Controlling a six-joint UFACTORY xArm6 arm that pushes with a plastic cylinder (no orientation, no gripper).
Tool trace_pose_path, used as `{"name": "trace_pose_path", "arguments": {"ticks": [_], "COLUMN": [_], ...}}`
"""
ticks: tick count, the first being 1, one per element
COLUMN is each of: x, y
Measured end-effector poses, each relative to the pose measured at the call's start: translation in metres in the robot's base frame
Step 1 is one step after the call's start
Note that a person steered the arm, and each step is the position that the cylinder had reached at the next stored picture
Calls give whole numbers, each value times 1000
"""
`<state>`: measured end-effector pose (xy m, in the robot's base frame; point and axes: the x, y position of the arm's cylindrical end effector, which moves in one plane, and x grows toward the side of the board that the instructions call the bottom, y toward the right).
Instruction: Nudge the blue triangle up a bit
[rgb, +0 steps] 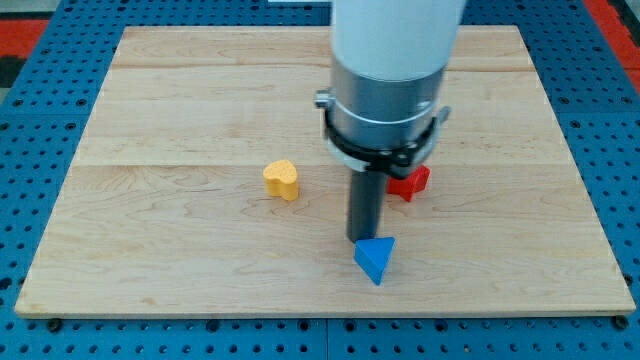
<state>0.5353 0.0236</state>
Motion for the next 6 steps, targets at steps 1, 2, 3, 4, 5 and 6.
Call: {"name": "trace_pose_path", "arguments": {"ticks": [1, 2, 3, 4, 5, 6], "x": [-26, -8, 43, 68, 59, 43], "y": [3, 63, 84, 89, 33, 41]}}
